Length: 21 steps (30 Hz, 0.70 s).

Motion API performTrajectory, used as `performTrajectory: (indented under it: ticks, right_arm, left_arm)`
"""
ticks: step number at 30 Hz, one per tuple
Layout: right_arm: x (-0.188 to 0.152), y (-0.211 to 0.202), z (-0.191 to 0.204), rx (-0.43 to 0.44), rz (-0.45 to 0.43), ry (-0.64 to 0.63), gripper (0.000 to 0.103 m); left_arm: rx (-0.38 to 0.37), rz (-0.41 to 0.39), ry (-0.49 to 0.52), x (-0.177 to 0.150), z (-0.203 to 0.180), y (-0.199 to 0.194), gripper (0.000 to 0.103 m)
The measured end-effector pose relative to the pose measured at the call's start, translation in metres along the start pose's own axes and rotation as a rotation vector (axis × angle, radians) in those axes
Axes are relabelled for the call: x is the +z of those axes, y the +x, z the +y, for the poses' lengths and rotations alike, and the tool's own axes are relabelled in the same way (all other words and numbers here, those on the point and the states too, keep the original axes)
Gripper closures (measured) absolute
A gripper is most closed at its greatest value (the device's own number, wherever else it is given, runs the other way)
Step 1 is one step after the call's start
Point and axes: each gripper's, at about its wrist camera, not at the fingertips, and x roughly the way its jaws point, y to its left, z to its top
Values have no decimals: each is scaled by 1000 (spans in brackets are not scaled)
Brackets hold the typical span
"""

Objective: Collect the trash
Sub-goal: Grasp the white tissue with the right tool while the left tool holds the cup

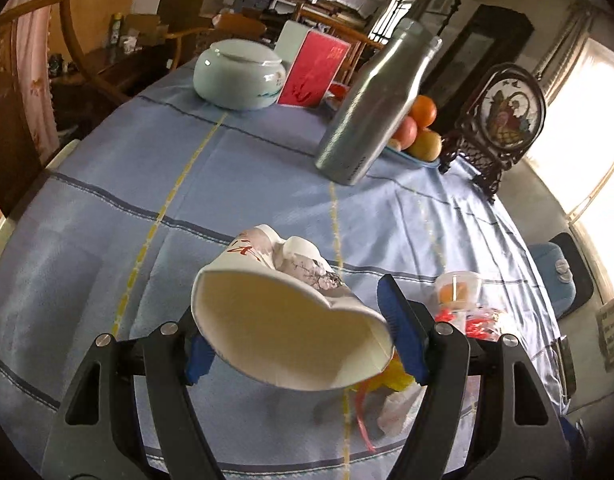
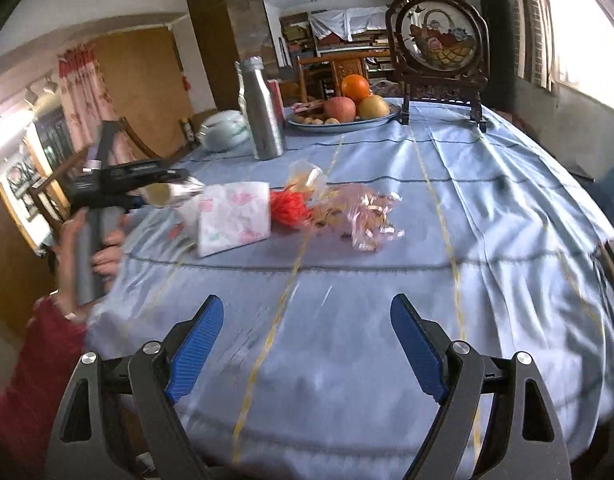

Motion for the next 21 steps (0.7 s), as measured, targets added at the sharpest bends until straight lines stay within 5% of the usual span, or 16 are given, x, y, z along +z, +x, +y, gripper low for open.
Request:
performTrajectory:
  ticks: [14, 21]
  right_arm:
    - [63, 79, -22, 59, 65, 184, 19]
    - [67, 91, 56, 203, 73, -41, 16]
  left_arm:
    - [-51, -40, 25, -2, -8, -13, 32]
    - [-51, -90, -18, 0, 1, -26, 32]
